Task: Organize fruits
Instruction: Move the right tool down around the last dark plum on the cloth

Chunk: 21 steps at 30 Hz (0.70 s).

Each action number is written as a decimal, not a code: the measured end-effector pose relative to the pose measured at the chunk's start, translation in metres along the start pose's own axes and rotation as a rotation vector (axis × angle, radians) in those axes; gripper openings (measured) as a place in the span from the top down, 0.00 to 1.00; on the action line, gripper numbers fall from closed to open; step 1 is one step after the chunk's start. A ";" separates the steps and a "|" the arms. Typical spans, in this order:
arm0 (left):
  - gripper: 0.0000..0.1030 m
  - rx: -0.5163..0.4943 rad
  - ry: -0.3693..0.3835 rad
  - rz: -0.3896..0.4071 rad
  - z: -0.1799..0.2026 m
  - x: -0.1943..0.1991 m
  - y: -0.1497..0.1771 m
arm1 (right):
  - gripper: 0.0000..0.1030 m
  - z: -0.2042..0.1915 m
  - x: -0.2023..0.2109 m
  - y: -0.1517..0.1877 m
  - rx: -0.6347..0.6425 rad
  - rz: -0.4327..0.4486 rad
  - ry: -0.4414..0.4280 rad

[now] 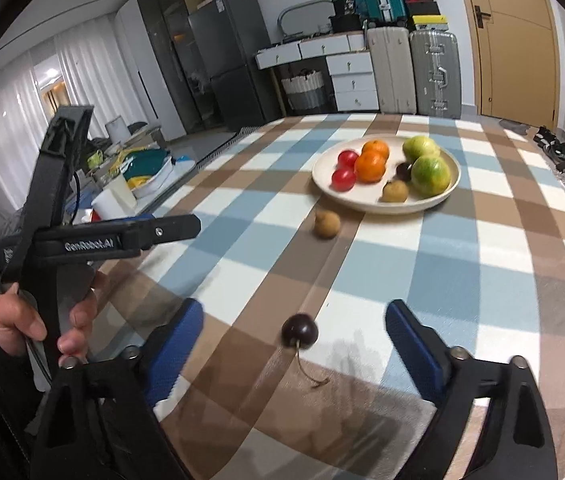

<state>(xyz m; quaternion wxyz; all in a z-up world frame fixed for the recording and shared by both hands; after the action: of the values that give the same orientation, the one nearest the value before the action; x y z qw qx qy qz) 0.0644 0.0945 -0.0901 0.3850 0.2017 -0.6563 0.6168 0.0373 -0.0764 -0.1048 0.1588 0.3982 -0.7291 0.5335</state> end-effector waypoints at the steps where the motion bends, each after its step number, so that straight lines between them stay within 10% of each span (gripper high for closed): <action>1: 0.01 0.003 0.000 0.001 -0.001 0.001 0.002 | 0.17 0.000 -0.003 0.002 -0.001 -0.010 0.001; 21: 0.01 0.010 0.011 -0.039 -0.015 -0.015 0.013 | 0.62 0.002 -0.046 0.017 -0.007 -0.121 0.014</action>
<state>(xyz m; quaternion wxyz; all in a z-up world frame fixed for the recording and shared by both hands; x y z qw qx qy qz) 0.0677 0.1077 -0.1107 0.3994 0.2129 -0.6472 0.6134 0.0542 -0.0575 -0.1471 0.1970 0.4372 -0.7044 0.5232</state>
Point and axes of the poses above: each gripper's, at about its wrist camera, not at the fingertips, and x roughly against the way its jaws point, z to its right, y to its underside, the point moved 3 cm from there along -x, roughly the way its jaws point, and after that the axes turned 12 degrees about -x, right-handed, at the moved point
